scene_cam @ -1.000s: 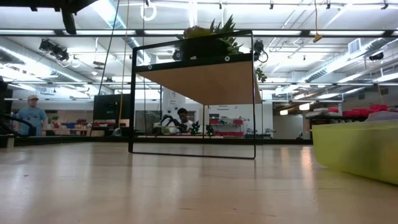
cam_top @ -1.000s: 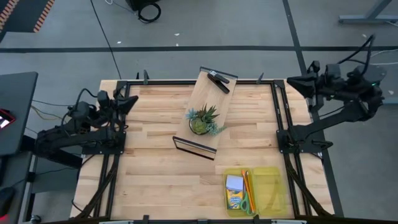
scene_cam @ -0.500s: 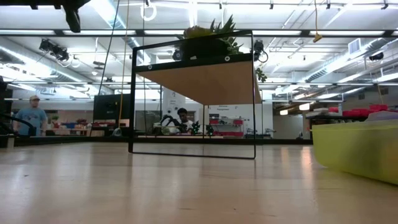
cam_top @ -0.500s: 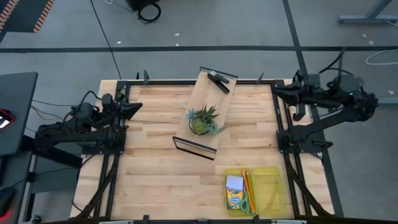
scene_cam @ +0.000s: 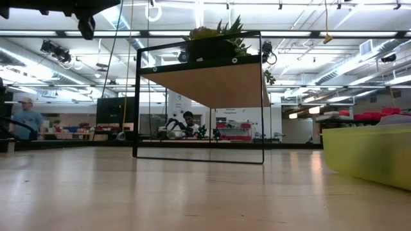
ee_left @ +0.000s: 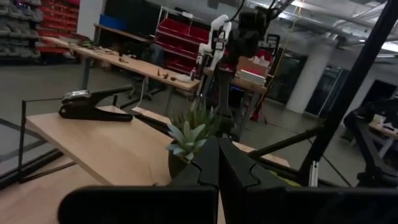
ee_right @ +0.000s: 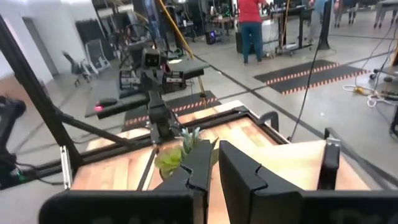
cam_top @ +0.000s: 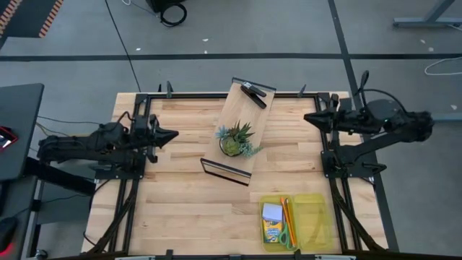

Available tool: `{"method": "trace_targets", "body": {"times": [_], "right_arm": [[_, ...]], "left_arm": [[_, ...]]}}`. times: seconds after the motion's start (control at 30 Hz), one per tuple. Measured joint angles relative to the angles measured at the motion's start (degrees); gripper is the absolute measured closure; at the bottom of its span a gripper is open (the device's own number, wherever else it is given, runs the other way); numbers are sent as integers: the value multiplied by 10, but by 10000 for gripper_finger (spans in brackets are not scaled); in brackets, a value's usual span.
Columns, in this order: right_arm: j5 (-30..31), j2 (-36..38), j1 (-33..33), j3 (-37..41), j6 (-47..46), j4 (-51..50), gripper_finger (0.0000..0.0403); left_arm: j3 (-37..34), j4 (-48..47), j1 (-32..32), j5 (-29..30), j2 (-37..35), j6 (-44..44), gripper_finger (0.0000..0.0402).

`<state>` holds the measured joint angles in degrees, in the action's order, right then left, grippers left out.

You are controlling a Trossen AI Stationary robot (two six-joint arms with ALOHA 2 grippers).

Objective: Pack school essentials
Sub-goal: Return to Home Position

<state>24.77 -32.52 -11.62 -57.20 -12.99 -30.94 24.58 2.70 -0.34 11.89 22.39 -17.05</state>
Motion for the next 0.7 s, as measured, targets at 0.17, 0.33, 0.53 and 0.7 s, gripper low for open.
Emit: {"method": "trace_targets", "body": {"times": [0.17, 0.33, 0.53, 0.7], "right_arm": [[0, 63, 0, 79, -32, 58, 366], [3, 98, 0, 137, -53, 83, 366], [5, 118, 0, 196, -80, 105, 366], [5, 132, 0, 276, -91, 206, 366]], "left_arm": [[0, 0, -3, 14, -8, 11, 400], [0, -2, -3, 16, -13, 9, 400], [0, -26, -3, 18, -41, -8, 400], [-2, -41, -3, 35, -69, -18, 400]]}}
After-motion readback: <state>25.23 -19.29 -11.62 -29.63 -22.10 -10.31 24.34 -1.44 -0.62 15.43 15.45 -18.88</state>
